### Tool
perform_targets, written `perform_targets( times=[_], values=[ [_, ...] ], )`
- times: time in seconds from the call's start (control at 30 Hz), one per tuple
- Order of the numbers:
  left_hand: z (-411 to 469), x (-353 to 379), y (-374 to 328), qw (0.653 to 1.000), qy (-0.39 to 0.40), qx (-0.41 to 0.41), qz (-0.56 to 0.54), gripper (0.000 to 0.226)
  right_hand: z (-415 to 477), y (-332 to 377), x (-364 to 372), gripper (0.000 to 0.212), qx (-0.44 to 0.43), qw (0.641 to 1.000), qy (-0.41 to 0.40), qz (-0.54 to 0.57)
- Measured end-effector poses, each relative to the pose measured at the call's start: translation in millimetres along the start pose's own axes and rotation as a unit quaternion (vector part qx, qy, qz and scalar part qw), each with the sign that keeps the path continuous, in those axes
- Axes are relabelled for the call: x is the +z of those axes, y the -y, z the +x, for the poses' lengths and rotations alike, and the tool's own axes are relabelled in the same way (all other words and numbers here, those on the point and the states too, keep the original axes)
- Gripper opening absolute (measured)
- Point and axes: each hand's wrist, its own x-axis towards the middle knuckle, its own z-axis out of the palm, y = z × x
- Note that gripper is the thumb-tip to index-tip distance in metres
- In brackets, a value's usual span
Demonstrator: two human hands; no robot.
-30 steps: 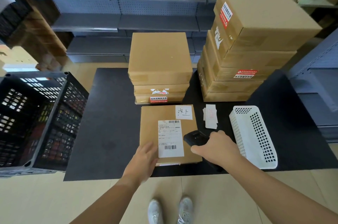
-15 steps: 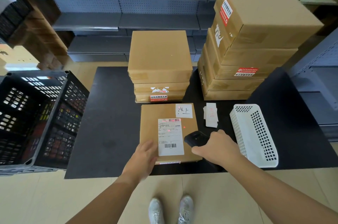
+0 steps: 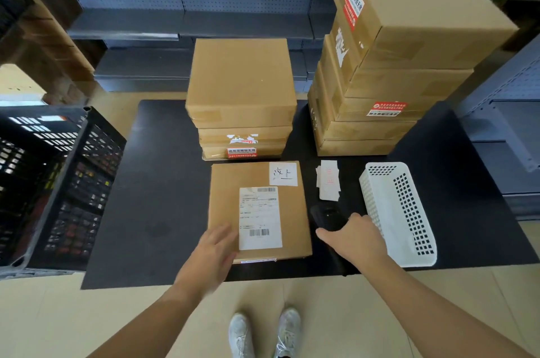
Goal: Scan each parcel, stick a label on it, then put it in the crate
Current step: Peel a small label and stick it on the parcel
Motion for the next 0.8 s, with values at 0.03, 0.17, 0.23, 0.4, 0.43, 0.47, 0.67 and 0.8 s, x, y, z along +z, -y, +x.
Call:
perform_targets(
  times=[0.03,0.17,0.23,0.4,0.43,0.47,0.67,0.8],
  values=[
    [-0.4,3.1,3.4,1.0,-0.008,0.0,-0.003,0.054,9.6,-5.7,6.0,0.087,0.01,1.0,-0.006,-0.002],
    [-2.6,19.2,19.8,0.997,-0.062,0.038,-0.004,0.051,42.9,-14.5,31.5,0.086,0.019,1.0,-0.014,-0.014],
    [-3.4,20.8,20.1,0.997,-0.069,0.026,0.001,0.056,56.9,-14.0,44.4,0.087,0.018,1.0,-0.015,-0.013],
    [-2.6,21.5,21.5,0.997,-0.067,0.039,0.016,0.066,74.4,-14.3,68.5,0.091,0.021,1.0,-0.008,0.003],
    [-2.9,21.9,21.4,0.997,-0.066,0.034,0.011,0.066,76.1,-14.1,70.6,0.091,0.018,1.0,-0.01,0.001],
    [-3.2,21.9,21.0,0.997,-0.063,0.031,0.008,0.065,77.9,-14.3,71.7,0.09,0.014,1.0,-0.013,-0.004],
    [13.0,3.9,-3.9,0.996,-0.085,0.018,0.029,0.044,81.8,-17.5,67.0,0.084,0.001,0.999,-0.005,-0.036],
    [82.8,-11.8,-67.3,0.997,-0.07,0.027,0.018,0.038,94.1,-16.2,55.4,0.072,0.008,0.999,-0.029,0.031]
  ],
)
